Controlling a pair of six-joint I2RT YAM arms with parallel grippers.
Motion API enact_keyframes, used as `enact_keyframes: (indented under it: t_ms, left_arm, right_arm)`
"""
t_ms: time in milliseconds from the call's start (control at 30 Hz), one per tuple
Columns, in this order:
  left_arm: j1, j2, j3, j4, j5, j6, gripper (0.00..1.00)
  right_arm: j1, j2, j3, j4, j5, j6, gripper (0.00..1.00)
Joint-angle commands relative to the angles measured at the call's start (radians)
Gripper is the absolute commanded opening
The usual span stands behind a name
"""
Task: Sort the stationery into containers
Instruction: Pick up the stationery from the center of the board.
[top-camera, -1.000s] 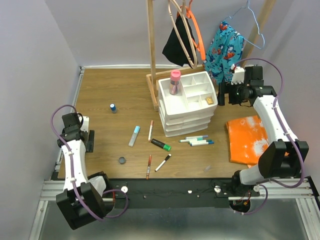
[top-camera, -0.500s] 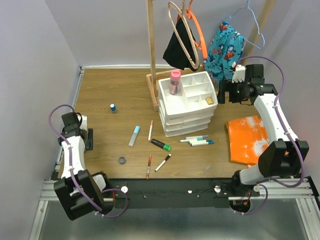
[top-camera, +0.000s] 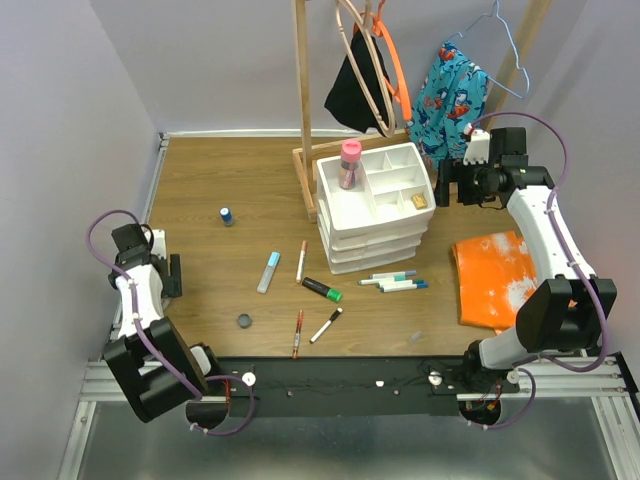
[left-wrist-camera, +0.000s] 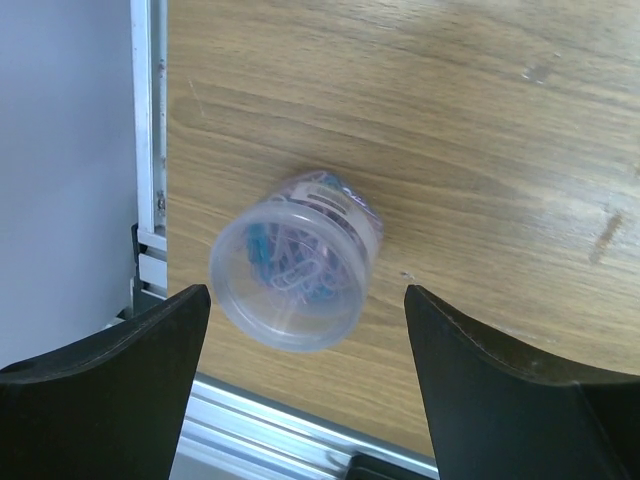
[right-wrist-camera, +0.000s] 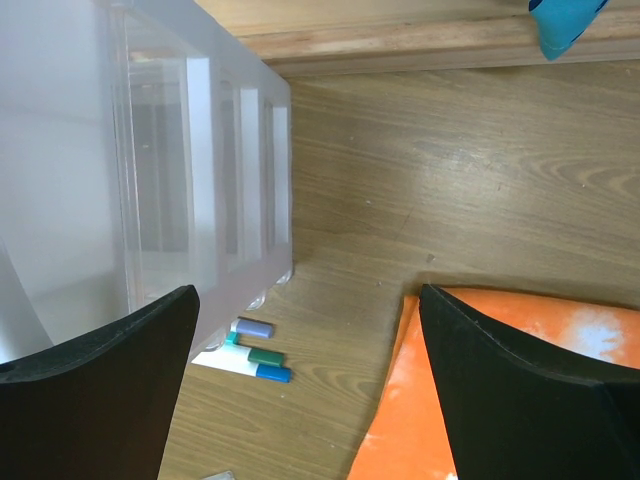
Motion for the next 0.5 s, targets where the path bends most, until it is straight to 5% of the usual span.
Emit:
enact_keyframes:
  t_ms: [0, 467]
  left_arm:
    - [0.053, 0.041, 0.034, 0.041, 0.060, 0.013, 0.88]
    - [0.063, 0.084, 0.048, 0.051, 0.148, 0.036, 0.79]
  right_arm:
    - [-0.001, 0.005, 0.004, -0.020, -0.002, 0.014, 0.98]
    - [-0.001, -0.008, -0.027, -0.009, 0.000, 0.031, 0.98]
